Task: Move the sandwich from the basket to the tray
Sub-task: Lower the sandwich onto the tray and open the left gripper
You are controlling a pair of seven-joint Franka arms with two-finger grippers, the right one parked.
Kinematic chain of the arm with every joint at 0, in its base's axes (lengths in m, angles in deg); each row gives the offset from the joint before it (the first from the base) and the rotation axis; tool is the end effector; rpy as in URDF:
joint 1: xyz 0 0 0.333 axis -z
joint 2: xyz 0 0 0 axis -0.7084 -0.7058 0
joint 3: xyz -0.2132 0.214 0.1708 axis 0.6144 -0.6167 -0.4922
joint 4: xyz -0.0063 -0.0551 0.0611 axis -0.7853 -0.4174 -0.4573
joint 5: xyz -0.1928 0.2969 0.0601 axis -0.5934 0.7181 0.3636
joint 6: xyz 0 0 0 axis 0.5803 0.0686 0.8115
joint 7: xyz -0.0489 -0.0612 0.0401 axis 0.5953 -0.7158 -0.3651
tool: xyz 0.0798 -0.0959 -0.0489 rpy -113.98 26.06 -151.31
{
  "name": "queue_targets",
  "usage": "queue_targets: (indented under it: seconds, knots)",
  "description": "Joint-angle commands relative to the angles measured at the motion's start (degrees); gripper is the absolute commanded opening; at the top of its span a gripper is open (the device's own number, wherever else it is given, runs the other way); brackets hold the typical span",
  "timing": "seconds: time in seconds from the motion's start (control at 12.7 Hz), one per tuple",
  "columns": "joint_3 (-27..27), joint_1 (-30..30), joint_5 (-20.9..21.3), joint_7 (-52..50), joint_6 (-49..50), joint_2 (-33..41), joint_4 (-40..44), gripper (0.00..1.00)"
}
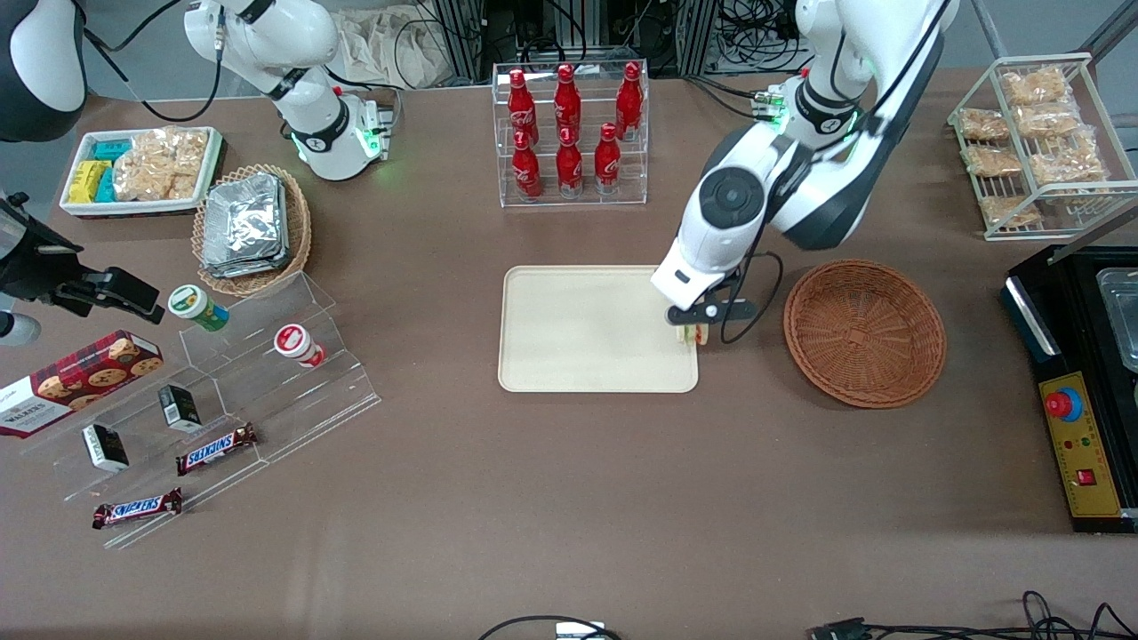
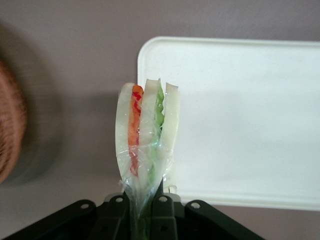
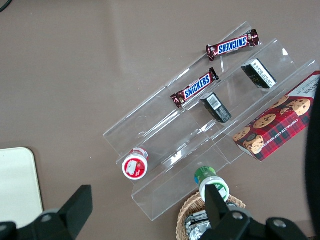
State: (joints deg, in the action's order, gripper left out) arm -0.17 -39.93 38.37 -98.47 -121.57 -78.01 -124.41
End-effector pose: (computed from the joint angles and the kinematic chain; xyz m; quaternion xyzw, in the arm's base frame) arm 0.4597 -0.3161 0.3387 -0.9970 -0.0053 0.0735 0.0226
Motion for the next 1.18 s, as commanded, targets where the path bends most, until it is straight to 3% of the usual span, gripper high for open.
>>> queue_targets:
  seconds: [0.0,0.31,0.47,0.63,0.94,1.1]
  knots:
    - [0.48,-0.08,2.23,-0.51,-4.55,-5.43,0.5,0.09]
    - [0.57,0.62,6.44,-0.42,-7.73,-9.3,0.59,0.1]
    - [0.48,0.71,6.89,-0.42,-8.61,-10.18,0.5,0.16]
    - [0.48,0.62,6.8,-0.68,-8.44,-10.28,0.68,1.0]
    - [0.57,0.62,6.19,-4.46,-5.99,-8.35,1.11,1.0]
    - [0.74,0.45,5.75,-6.39,-1.35,-2.84,1.73,1.0]
